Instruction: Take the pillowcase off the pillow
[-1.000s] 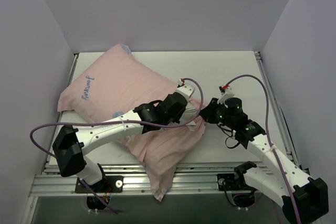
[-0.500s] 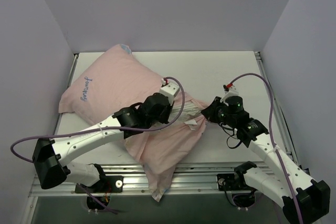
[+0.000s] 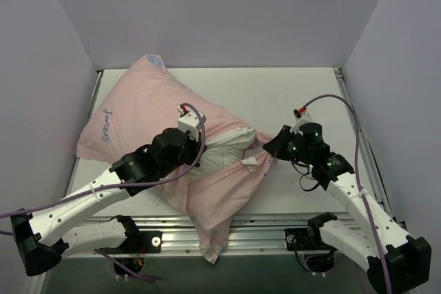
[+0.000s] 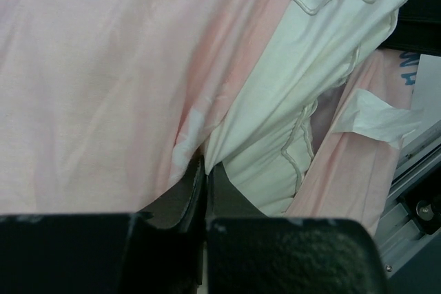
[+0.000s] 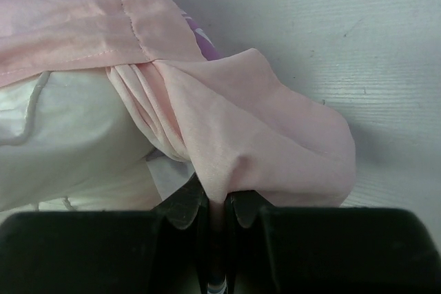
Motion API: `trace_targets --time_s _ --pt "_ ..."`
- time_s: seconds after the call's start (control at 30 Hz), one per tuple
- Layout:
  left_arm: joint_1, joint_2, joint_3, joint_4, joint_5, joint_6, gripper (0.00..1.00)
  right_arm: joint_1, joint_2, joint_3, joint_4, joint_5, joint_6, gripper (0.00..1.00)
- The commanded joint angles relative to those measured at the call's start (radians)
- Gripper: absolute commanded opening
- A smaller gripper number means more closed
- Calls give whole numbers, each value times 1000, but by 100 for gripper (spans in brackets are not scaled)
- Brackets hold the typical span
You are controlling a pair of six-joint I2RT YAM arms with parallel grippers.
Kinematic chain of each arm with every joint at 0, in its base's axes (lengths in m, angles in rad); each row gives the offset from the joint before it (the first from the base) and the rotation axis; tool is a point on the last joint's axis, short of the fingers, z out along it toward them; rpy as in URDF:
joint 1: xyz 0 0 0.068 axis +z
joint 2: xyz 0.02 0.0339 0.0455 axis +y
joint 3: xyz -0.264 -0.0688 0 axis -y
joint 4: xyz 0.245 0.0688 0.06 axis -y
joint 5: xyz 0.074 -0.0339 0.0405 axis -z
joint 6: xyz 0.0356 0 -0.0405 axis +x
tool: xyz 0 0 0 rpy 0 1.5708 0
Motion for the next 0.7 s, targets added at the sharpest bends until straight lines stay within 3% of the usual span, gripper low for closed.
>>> trace_targets --time_s 0.0,0.1,0.2,0.5,0.67 --pt "65 -95 -8 -191 -166 35 2 -98 2 3 -48 222 -113 0" --pt "65 -72 -4 -96 -152 31 2 -92 -1 -62 37 45 -94 0" --pt "65 2 33 39 -100 43 2 -57 -9 -112 128 -40 -62 0" --pt "59 364 283 466 -24 87 2 66 2 -148 199 13 -16 1" --pt "60 554 420 545 -14 110 2 74 -118 -126 76 88 -31 14"
